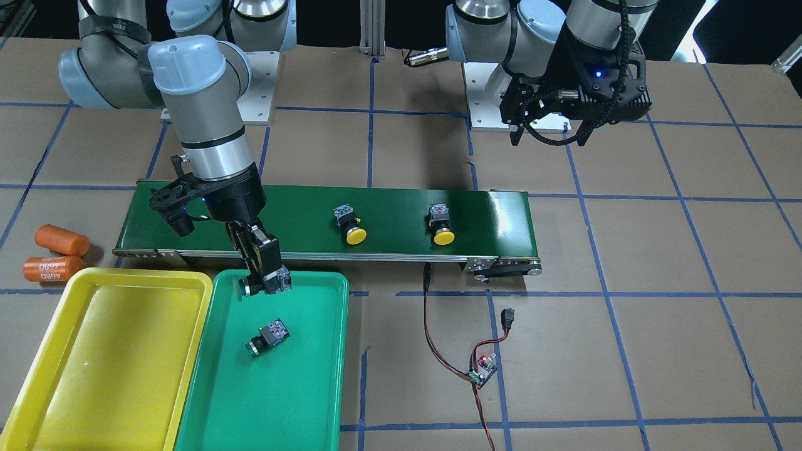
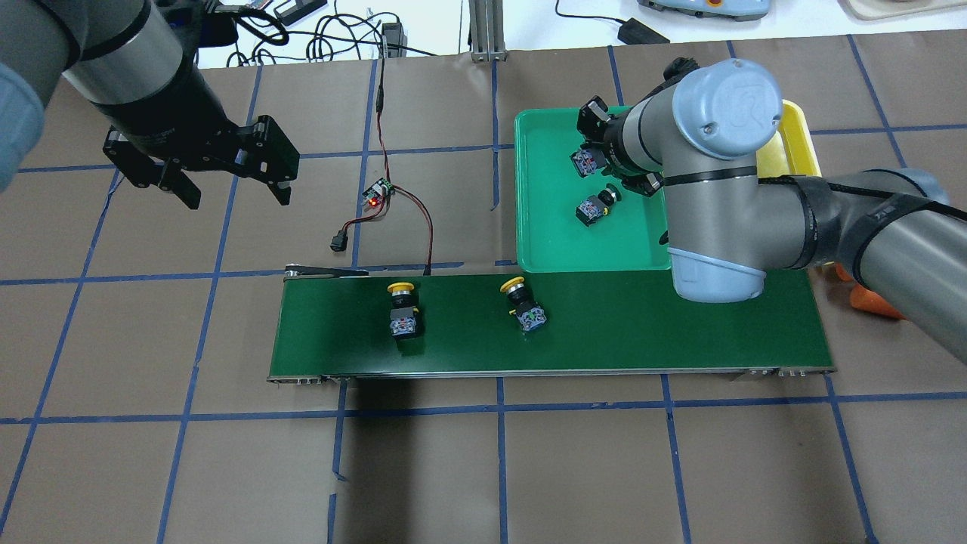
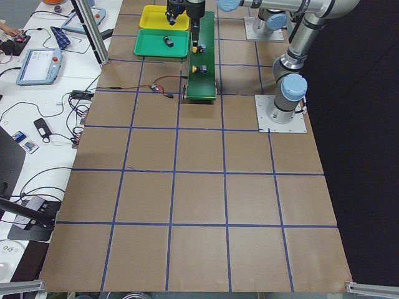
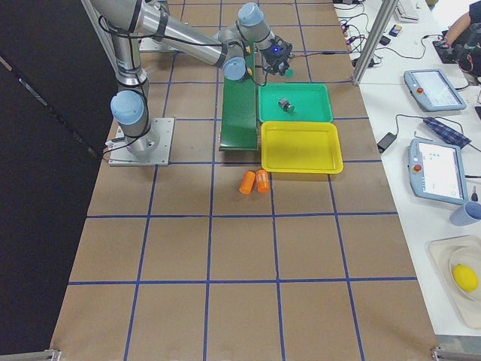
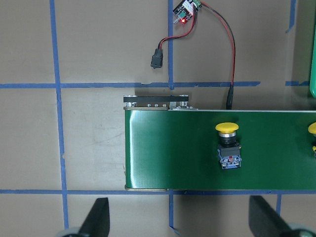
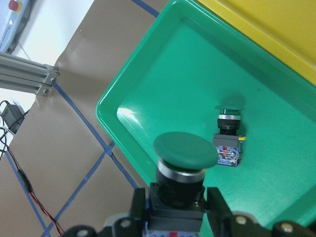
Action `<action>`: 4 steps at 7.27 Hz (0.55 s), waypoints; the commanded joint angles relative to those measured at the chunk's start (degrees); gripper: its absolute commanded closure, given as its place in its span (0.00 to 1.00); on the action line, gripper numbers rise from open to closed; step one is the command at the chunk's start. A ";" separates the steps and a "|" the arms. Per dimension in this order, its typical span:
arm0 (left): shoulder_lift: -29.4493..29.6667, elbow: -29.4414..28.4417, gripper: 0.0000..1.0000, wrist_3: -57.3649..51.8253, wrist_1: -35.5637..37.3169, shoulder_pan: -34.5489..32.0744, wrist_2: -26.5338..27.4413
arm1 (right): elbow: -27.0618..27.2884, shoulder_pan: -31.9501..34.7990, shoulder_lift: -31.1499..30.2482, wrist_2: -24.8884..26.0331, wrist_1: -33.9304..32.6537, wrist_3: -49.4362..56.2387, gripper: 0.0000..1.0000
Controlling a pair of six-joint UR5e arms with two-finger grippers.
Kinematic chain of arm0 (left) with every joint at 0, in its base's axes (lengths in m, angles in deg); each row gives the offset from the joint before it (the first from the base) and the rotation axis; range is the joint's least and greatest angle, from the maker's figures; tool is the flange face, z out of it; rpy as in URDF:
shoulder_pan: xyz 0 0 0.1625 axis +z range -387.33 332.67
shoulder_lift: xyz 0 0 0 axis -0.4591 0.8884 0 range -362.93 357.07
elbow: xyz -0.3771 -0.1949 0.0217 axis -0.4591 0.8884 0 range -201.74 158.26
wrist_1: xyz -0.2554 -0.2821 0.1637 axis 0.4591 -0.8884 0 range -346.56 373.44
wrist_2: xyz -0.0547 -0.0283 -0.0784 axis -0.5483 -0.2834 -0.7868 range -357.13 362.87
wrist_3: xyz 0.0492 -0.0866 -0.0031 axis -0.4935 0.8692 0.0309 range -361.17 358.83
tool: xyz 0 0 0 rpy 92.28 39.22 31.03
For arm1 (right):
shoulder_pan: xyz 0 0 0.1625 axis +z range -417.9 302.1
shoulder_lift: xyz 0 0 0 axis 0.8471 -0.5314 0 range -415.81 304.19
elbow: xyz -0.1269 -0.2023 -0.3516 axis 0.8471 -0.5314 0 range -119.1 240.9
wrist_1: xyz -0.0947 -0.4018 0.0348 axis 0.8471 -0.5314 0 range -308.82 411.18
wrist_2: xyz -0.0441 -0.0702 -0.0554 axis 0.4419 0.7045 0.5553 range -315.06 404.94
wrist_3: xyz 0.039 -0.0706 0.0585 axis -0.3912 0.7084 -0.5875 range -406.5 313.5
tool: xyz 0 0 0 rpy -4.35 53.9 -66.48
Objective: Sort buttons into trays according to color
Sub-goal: 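Carry the green button into the green tray with the right gripper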
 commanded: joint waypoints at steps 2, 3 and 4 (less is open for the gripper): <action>0.02 -0.39 0.00 0.79 -0.63 0.20 -0.81 | 0.36 0.08 -0.01 0.71 -0.79 0.13 0.00; -0.41 1.26 0.00 0.79 -0.63 -0.15 0.32 | 0.54 0.08 -0.53 0.71 0.00 0.13 0.00; -1.64 -0.02 0.00 0.62 -2.37 0.28 0.33 | 2.28 0.43 -0.97 0.71 0.09 0.22 0.00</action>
